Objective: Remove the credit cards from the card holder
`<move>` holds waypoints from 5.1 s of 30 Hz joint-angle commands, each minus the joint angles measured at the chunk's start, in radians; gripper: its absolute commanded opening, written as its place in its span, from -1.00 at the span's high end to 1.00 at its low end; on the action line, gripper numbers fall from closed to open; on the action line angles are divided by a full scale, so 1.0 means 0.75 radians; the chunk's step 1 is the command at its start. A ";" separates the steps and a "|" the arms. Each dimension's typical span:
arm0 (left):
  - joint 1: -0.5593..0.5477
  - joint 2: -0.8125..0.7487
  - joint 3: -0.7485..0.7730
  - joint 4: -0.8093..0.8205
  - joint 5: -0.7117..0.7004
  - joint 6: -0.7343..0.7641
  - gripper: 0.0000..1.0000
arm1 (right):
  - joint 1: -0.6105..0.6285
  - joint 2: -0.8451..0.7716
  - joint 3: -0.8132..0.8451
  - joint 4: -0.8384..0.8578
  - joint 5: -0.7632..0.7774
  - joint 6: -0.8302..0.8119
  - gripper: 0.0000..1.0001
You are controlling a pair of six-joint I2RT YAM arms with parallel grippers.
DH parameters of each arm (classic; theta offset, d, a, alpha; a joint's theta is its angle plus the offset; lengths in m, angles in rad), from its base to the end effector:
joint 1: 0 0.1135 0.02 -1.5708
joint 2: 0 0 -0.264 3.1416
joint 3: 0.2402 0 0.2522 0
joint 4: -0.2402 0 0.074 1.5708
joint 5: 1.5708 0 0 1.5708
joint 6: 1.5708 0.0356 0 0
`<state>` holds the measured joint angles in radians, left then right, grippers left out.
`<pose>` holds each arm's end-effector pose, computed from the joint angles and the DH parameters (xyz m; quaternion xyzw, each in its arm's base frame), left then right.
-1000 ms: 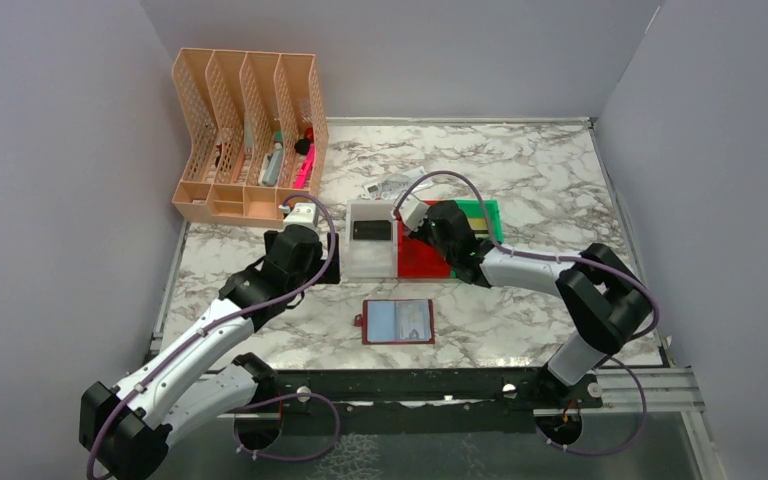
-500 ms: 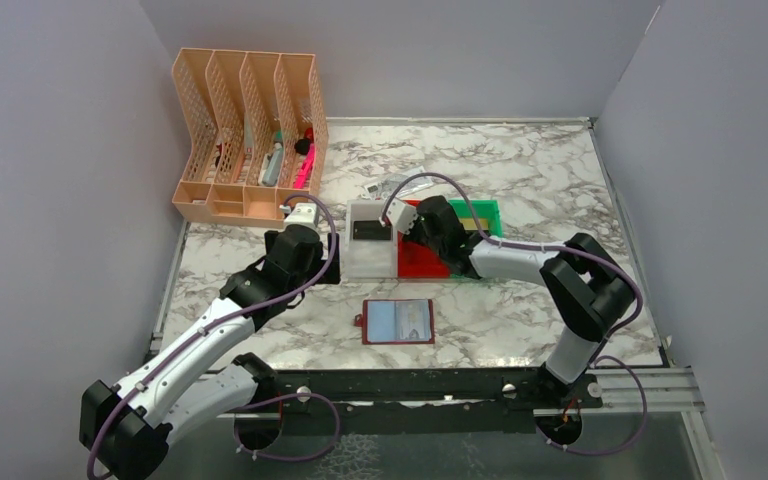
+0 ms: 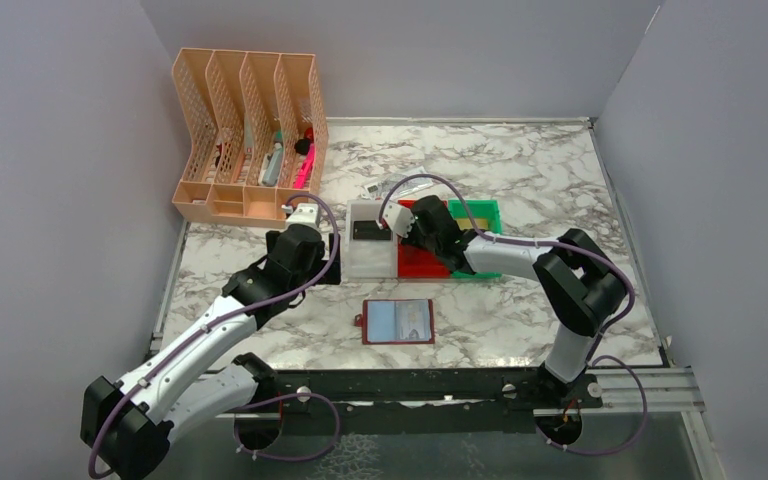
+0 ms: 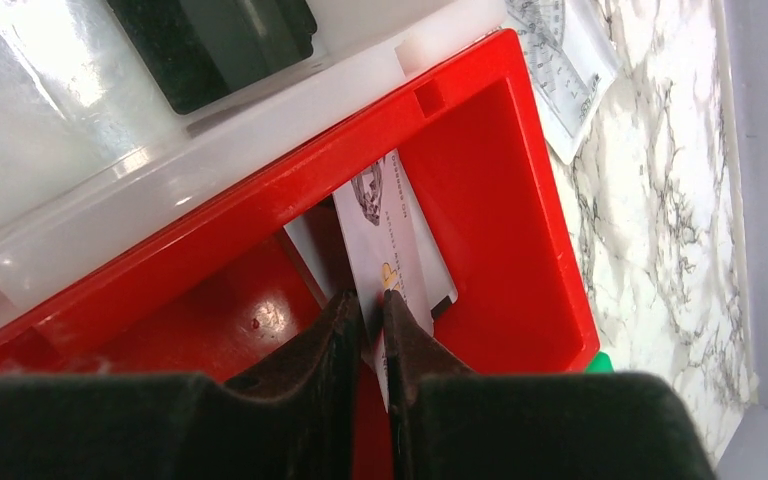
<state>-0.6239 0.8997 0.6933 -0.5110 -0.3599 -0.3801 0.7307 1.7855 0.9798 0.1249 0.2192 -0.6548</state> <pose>0.1605 -0.1001 0.2582 0.0354 0.8980 -0.0531 0.4353 0.2835 0.2436 0.1679 -0.5368 0.7205 -0.0824 0.4313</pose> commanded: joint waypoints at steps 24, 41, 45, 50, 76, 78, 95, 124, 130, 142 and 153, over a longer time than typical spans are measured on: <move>0.003 0.033 0.016 0.019 0.007 0.018 -0.98 | -0.013 -0.053 -0.020 0.003 0.219 0.272 0.46; 0.005 0.062 0.021 0.019 0.021 0.017 -0.98 | -0.013 -0.038 0.221 -0.559 -0.118 1.276 0.79; 0.007 0.057 0.021 0.022 0.020 0.018 -0.98 | -0.013 0.017 0.239 -0.597 -0.009 1.363 0.82; 0.008 0.060 0.022 0.021 0.023 0.020 -0.98 | -0.013 0.115 0.306 -0.618 0.178 1.410 0.82; 0.008 0.056 0.028 0.021 0.038 0.019 -0.98 | -0.013 0.000 0.278 -0.472 0.173 1.354 0.70; 0.007 0.047 0.033 0.021 0.045 0.008 -0.98 | -0.013 -0.101 0.231 -0.453 0.110 1.353 0.57; 0.010 0.010 -0.053 0.327 0.779 -0.071 -0.86 | -0.013 -0.826 -0.564 -0.050 -0.703 1.723 -0.08; -0.331 0.414 -0.151 0.642 0.880 -0.371 -0.21 | -0.012 -0.551 -0.807 0.210 -0.804 2.010 0.47; -0.349 0.510 -0.141 0.664 0.887 -0.362 -0.19 | -0.012 -0.523 -0.821 0.164 -0.730 2.020 0.54; -0.358 0.658 -0.146 0.739 0.815 -0.399 -0.06 | -0.011 -0.640 -0.831 0.060 -0.668 2.017 0.54; -0.360 0.694 -0.162 0.718 0.765 -0.373 0.08 | -0.012 -0.606 -0.841 0.102 -0.716 2.009 0.59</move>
<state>-0.8860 1.4055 0.5652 0.0147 0.2554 -0.6693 0.7227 1.3132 0.3687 0.1902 -0.3115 0.8631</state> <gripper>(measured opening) 0.476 0.223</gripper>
